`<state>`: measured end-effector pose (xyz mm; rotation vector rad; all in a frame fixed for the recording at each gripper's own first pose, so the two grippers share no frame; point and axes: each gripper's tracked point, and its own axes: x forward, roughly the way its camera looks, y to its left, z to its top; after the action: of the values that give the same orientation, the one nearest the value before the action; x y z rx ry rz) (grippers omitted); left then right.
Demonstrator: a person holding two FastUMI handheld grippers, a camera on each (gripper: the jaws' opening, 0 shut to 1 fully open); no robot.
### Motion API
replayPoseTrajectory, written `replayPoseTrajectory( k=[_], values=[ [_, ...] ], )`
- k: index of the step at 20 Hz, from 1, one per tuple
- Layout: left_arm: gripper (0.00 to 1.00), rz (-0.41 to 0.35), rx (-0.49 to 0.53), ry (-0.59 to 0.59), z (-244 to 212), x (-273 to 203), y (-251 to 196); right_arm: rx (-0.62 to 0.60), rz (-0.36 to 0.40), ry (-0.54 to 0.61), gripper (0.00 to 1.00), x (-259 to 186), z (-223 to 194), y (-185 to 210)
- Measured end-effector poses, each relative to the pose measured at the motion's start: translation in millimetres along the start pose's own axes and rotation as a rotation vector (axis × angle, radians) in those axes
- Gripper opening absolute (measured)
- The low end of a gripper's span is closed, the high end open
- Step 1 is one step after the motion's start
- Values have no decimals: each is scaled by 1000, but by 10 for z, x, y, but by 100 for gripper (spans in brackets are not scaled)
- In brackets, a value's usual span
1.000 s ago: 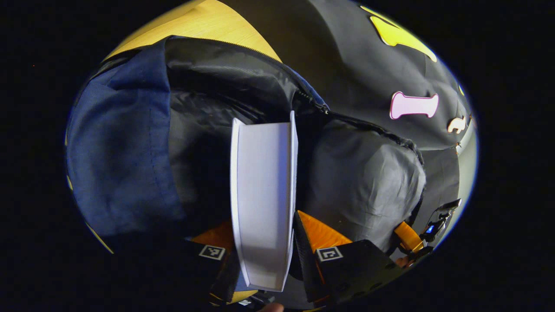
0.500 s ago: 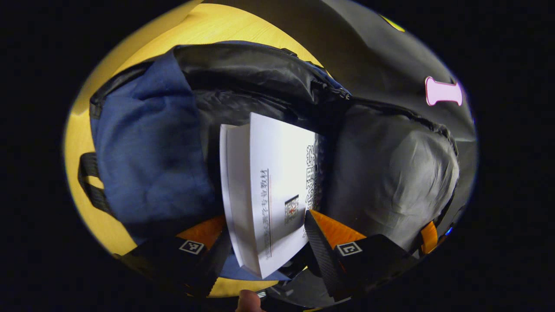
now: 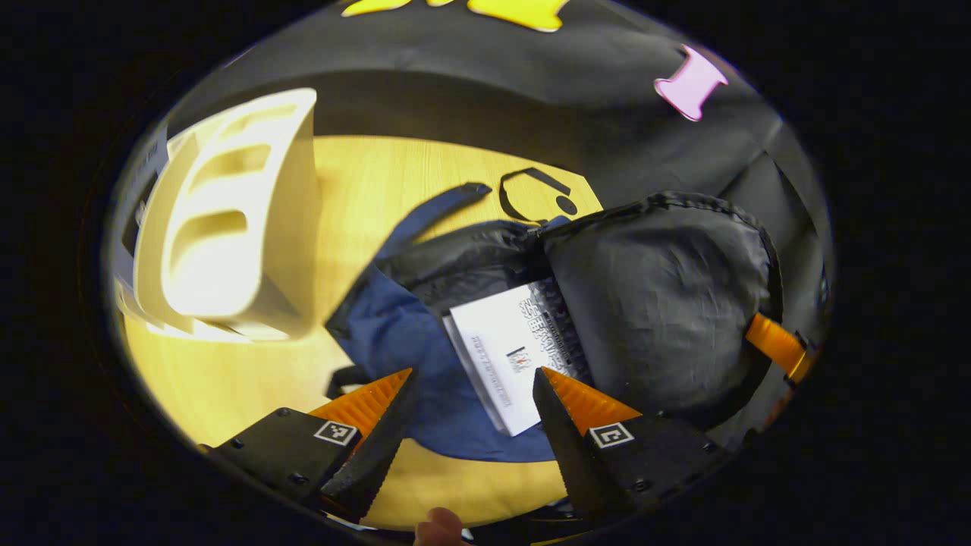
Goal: Open the schoolbag, grab two books from the bookshelf and put them into the schoolbag.
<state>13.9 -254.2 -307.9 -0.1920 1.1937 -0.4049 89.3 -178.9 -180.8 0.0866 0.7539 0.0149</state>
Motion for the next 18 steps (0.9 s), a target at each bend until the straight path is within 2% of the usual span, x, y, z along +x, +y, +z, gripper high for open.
replayPoseTrajectory(
  k=[1, 2, 3, 7, 11, 13, 18],
  values=[
    [95, 21, 25, -23, 46, -162, 46, 0, 3, -1, 1, -13, -15, 29],
    [100, 46, 49, -45, 87, -300, 123, -3, 4, 0, 1, -17, -30, 65],
    [95, 75, 69, -75, 133, -437, 215, -8, 2, -2, 1, -19, -42, 83],
    [95, 189, 108, -231, 439, -1182, 681, -4, -5, -3, 1, -34, -65, 110],
    [94, 352, 119, -383, 754, -1938, 1444, 6, -16, -9, 1, -59, -58, 126],
    [94, 385, 97, -405, 850, -2180, 1676, 9, -22, -10, 1, -67, -64, 151],
    [95, 384, 13, -392, 1120, -2480, 2271, 3, -21, -6, 1, -55, -72, 288]
  ],
)
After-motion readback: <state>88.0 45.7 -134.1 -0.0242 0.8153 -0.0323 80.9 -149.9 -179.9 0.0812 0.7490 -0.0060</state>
